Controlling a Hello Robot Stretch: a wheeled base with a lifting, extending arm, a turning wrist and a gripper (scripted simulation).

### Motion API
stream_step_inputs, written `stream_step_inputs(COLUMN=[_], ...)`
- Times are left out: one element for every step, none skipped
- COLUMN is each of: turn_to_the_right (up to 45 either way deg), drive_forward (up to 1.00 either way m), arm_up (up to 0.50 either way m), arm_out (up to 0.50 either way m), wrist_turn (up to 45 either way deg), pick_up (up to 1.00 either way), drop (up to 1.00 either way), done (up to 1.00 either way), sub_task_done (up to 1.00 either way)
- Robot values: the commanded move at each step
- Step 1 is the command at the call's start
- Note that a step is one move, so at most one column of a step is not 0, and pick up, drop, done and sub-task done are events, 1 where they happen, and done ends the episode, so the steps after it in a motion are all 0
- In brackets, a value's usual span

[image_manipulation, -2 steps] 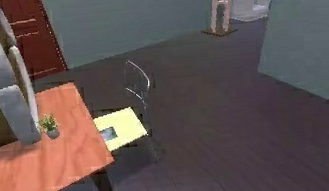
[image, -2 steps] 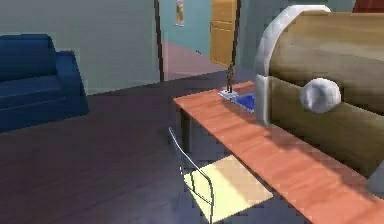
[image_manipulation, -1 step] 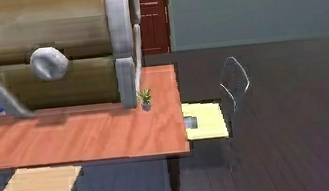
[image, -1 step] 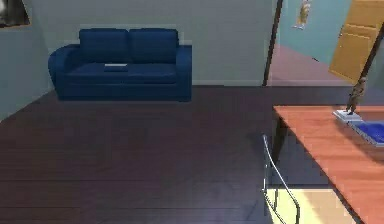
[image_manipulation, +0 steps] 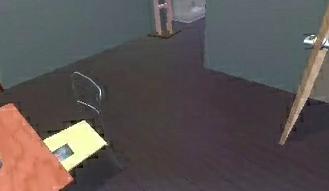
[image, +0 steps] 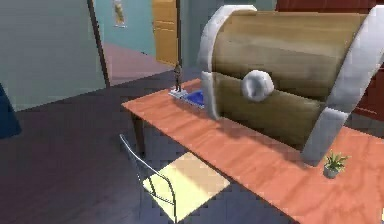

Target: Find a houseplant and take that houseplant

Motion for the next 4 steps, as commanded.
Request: stream_step_inputs(turn_to_the_right=[9.0,0.0,-33.0,0.0], drive_forward=[0.0,0.45,0.0,0.0], arm_up=[0.0,0.0,0.0,0.5], arm_out=[0.0,0.0,0.0,0.0], wrist_turn=[0.0,0.0,0.0,0.0], pick_up=[0.0,0.0,0.0,0.0], drop=[0.0,0.0,0.0,0.0], done=[0.0,0.0,0.0,0.0], sub_task_done=[0.0,0.0,0.0,0.0])
